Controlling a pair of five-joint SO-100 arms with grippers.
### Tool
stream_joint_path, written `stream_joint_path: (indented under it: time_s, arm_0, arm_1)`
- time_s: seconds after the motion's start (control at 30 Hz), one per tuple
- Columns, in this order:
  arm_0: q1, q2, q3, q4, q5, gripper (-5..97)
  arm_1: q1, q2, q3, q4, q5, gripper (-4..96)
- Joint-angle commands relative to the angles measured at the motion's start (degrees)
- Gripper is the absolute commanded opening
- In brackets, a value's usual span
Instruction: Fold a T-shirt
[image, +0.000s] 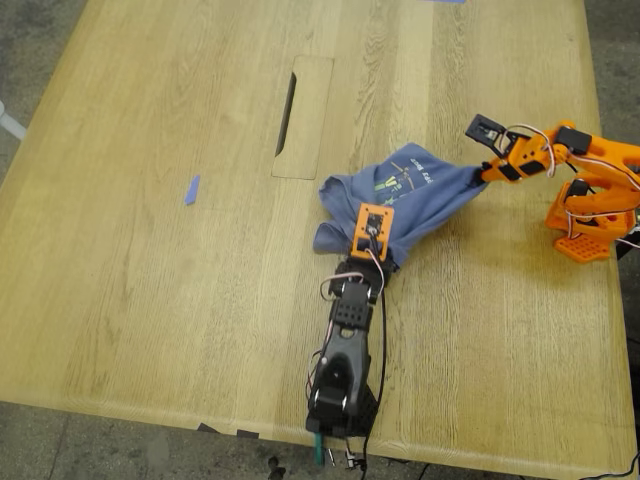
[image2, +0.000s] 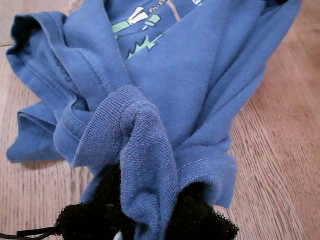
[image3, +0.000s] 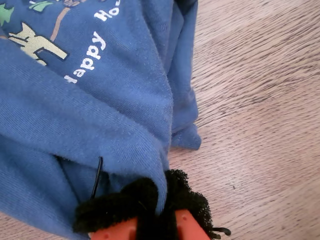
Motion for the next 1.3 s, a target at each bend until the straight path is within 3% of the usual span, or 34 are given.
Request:
stream_joint_path:
  time_s: [0.0, 0.2, 0.53, 0.73, 0.93, 1.17, 1.27]
  arm_0:
    - [-0.3, 7.5, 4.0, -1.3, 0.3, 1]
    - [-1.8, 9.4, 9.7, -9.3, 0.7, 6]
    - [-2.3, 10.2, 13.3, -18.3, 4.1, 32]
    - [-4.4, 11.9, 15.1, -24.6, 6.3, 42]
    - [-5.3, 12.0, 16.8, -32.7, 8.0, 45]
    - [-2.5, 14.6, 20.1, -40.5, 7.6, 45]
    - [0.5, 19.2, 20.7, -38.5, 5.9, 45]
  arm_1:
    - [0.1, 4.6, 4.3, -1.1, 0.1, -0.1]
    - [0.4, 6.8, 10.3, -7.0, -0.4, 0.0]
    - [3.3, 15.1, 19.2, -12.7, -1.3, 6.9]
    - [8.3, 25.8, 23.5, -13.8, -1.6, 12.0]
    - [10.5, 38.7, 27.3, -9.1, -1.7, 15.9]
    - [10.3, 38.9, 29.3, -14.9, -1.4, 16.8]
    - [8.8, 38.8, 27.9, -14.2, -1.6, 18.0]
